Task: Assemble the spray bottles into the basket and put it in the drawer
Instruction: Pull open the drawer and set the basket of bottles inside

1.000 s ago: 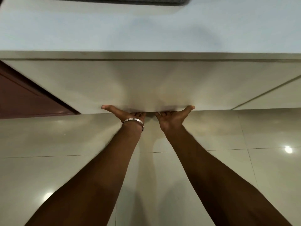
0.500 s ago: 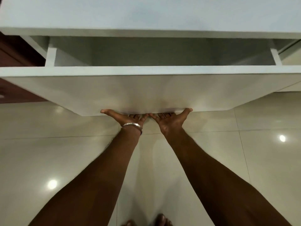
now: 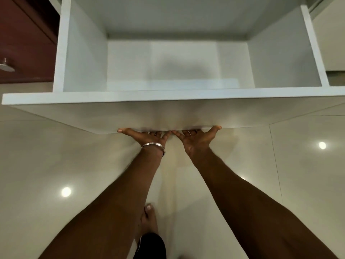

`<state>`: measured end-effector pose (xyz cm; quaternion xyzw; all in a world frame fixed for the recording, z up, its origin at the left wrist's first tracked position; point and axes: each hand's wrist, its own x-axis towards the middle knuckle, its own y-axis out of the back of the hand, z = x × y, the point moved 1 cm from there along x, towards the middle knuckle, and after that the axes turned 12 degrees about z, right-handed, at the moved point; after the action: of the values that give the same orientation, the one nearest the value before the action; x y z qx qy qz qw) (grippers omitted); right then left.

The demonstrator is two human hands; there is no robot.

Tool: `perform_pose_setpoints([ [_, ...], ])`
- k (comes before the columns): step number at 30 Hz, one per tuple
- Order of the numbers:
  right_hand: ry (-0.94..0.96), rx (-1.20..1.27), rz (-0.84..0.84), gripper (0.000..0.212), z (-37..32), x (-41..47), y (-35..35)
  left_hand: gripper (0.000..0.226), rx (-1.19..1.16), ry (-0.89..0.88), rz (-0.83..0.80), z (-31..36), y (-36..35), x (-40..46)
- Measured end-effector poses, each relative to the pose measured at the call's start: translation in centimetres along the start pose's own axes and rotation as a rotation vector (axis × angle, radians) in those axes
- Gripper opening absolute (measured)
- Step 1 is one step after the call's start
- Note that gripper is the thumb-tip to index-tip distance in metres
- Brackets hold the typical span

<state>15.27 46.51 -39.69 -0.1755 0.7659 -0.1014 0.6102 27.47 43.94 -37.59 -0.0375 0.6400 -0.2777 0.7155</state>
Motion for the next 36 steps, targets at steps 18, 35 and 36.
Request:
perform_pose_setpoints([
  [18, -0.012, 0.016, -0.05, 0.108, 1.7, -2.8, 6.6, 0.114, 0.022, -0.004, -0.045, -1.1, 6.5, -2.7],
  [35, -0.005, -0.037, 0.062, 0.095, 1.7, -7.6, 8.5, 0.117, 0.125, 0.045, 0.053, -0.2, 9.5, -7.0],
  [36, -0.002, -0.045, 0.083, 0.094, 1.7, -8.6, 8.5, 0.117, 0.136, 0.05, 0.064, -0.2, 9.4, -8.0],
])
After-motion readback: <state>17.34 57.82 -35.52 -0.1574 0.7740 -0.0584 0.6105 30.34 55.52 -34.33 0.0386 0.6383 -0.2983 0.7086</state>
